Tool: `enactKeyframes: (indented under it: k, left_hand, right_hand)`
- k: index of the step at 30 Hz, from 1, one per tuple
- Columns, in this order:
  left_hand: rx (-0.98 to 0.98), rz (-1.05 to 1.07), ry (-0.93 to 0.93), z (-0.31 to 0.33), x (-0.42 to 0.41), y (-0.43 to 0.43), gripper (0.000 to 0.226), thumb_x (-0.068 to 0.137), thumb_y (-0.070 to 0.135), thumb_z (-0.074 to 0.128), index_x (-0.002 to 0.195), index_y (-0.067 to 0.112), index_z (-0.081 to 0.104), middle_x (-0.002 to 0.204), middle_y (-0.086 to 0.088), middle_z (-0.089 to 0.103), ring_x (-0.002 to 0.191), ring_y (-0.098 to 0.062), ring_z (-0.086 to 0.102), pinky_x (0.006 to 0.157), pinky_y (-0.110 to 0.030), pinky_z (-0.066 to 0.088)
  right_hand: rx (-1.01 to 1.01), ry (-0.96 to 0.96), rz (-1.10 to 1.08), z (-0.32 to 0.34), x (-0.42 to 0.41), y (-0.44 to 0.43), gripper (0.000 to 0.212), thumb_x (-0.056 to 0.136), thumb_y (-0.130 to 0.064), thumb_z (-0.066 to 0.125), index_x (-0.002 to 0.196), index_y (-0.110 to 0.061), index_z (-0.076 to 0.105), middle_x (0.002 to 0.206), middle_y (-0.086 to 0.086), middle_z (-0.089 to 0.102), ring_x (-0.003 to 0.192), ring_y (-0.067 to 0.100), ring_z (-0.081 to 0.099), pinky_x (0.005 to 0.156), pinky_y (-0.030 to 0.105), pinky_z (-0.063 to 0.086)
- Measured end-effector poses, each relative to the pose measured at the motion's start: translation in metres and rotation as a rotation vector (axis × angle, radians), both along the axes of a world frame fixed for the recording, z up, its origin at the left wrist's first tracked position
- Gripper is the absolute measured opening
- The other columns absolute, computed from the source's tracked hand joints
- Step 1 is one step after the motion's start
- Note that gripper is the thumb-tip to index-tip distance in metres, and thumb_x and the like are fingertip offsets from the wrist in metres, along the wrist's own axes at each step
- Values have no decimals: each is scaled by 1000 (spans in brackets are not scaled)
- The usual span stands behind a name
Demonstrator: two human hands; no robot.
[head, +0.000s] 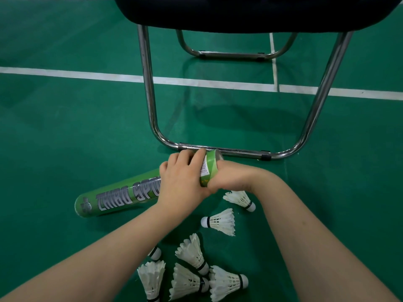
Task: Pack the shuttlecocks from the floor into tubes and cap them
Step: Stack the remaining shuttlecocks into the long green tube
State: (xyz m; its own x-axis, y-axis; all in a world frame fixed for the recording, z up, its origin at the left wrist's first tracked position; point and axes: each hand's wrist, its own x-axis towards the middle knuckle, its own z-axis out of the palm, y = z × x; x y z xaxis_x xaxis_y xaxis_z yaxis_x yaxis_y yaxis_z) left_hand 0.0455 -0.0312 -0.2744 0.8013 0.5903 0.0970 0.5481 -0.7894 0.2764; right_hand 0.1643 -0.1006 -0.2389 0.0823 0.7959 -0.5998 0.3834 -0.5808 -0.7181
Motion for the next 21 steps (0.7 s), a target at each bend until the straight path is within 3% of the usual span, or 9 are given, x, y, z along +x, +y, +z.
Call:
enactKeyframes:
  k: [3, 8, 10, 12, 14, 16, 18, 21]
  left_hand:
    - [4, -14, -4, -3, 1, -2, 80, 59, 47, 76, 129, 21, 48, 115, -6, 55, 105, -30, 48, 84, -41, 35]
    - [-48, 12, 32, -3, 11, 1, 82, 68, 50, 70, 138, 26, 34, 127, -2, 45, 115, -25, 39, 94, -39, 29]
    - [-60, 12, 52, -3, 10, 1, 84, 69, 51, 70, 139, 26, 32, 130, -1, 43, 117, -24, 37, 97, -39, 28]
    - [-70, 2, 78, -6, 6, 1, 85, 70, 51, 70, 140, 26, 30, 132, 0, 42, 120, -23, 35, 99, -39, 26]
    - [-74, 1, 101, -10, 1, 2, 85, 70, 51, 70, 140, 26, 30, 132, 0, 42, 122, -23, 35, 100, -39, 25]
    - [-74, 7, 120, -14, -4, 4, 84, 70, 51, 70, 140, 26, 31, 132, -1, 43, 122, -24, 35, 101, -39, 26]
    - [-75, 15, 136, -17, -8, 8, 83, 70, 51, 69, 140, 26, 31, 132, 0, 43, 121, -23, 35, 101, -39, 26]
    - [-74, 26, 149, -20, -10, 11, 83, 70, 51, 69, 140, 26, 30, 132, 0, 43, 121, -23, 35, 101, -39, 25]
  right_hand:
    - [31, 66, -61, -4, -2, -3, 24, 75, 6, 53, 63, -15, 46, 64, -1, 42, 56, 12, 36, 49, 22, 29]
    - [425, 450, -836, -25, 0, -11, 15, 86, -5, 52, 77, -5, 64, 74, 5, 61, 69, 14, 56, 67, 24, 45]
    - [476, 451, -1066, -39, 6, -19, 21, 89, -7, 49, 74, -7, 64, 75, 6, 65, 73, 19, 61, 75, 28, 50]
    - [430, 171, -1025, -60, 11, -29, 18, 91, -11, 51, 79, -14, 65, 83, 2, 67, 84, 18, 62, 86, 33, 51]
    - [305, -78, -795, -83, 13, -40, 14, 88, -14, 56, 95, -23, 66, 104, -3, 65, 101, 15, 58, 97, 37, 46]
    - [151, -247, -568, -101, 11, -48, 30, 84, -19, 61, 112, -31, 62, 126, -5, 54, 120, 16, 45, 104, 41, 38]
    - [56, -348, -429, -111, 7, -50, 44, 82, -26, 65, 123, -36, 54, 139, -5, 40, 131, 19, 31, 108, 44, 30]
    - [2, -349, -405, -122, 0, -50, 68, 79, -29, 68, 137, -39, 35, 151, -2, 22, 136, 24, 22, 109, 48, 28]
